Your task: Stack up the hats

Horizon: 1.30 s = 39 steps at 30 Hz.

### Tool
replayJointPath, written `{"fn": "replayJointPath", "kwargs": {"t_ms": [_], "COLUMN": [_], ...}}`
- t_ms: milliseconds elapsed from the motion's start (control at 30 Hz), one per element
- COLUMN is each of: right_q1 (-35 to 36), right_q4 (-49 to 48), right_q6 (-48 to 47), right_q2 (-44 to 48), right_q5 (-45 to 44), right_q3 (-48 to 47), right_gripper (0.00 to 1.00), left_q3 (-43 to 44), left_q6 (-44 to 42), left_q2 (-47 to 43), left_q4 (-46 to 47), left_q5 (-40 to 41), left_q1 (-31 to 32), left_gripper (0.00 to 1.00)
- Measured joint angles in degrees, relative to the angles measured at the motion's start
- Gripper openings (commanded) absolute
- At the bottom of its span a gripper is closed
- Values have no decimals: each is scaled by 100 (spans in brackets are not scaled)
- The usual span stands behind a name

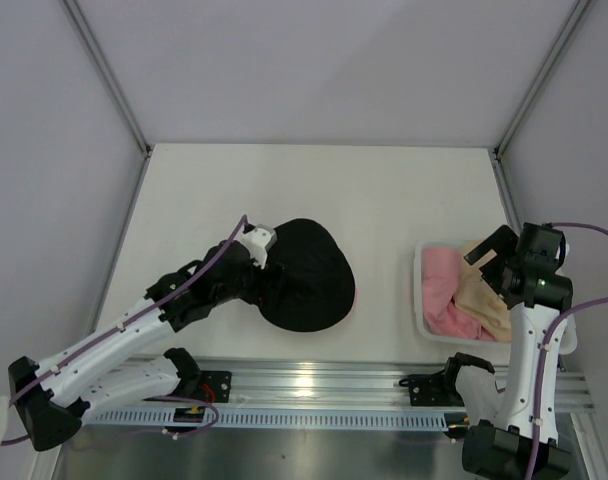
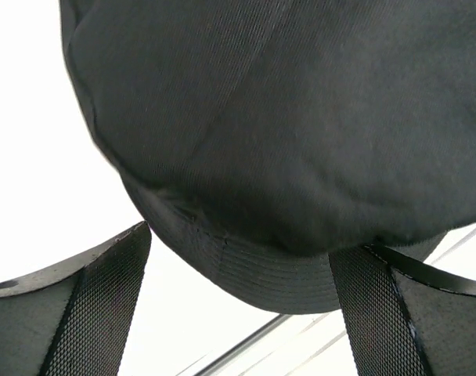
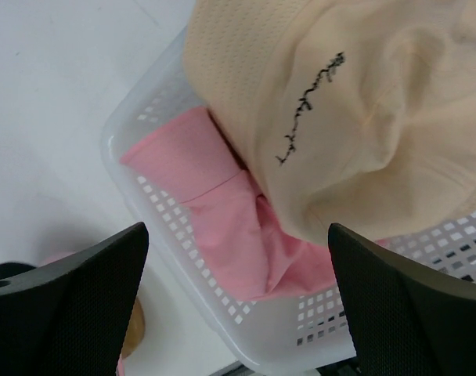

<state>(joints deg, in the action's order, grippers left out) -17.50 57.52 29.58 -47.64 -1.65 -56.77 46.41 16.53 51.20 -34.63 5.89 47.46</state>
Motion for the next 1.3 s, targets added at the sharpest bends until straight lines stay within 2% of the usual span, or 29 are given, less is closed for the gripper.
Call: {"fn": "replayJointPath", "kwargs": {"t_ms": [233,367,467,600,833,933,967,1033,1133,1167,1233,1300], "right_q1": [31,260,566,1139,1908,1991,2011,2035,2055,2055,2057,2065], "right_q4": [-35,-59,-66,-63,-39,-70,-83,-166,-304,-334,-354,-354], "right_q6": [-98,-9,175,446,706,750,774,846,901,920,957,1029], "right_q2": [184,566,745,643,-55,-238,-262,-278,-328,-374,-439,-439], "right_q5": [1073,1432,1467,1296,634,468,431,389,175,107,-11,-131], "right_q3": [2,197,470,922,1158,1270,1320,1366,1386,1429,1526,1582], "right_gripper": [98,96,95,93,91,84,78,76,66,59,51,49], "left_q3": [87,748,1432,1878,1893,1893,1893,1895,1899,1899,1902,1917], "left_q6": [2,129,269,450,566,575,575,575,573,570,564,546], "left_q2": [-649,-1401,-1576,-1390,-494,-428,-448,-485,-503,-503,-501,-501], "left_q4": [-245,-551,-699,-960,-1344,-1357,-1355,-1355,-1353,-1353,-1353,-1353], "left_q5": [131,245,479,896,1091,1093,1095,1095,1093,1093,1093,1093], "left_q1": [4,2,4,2,-50,-81,-98,-133,-168,-175,-190,-203], "left_gripper": [99,100,99,100,100,99,100,99,100,99,99,99]}}
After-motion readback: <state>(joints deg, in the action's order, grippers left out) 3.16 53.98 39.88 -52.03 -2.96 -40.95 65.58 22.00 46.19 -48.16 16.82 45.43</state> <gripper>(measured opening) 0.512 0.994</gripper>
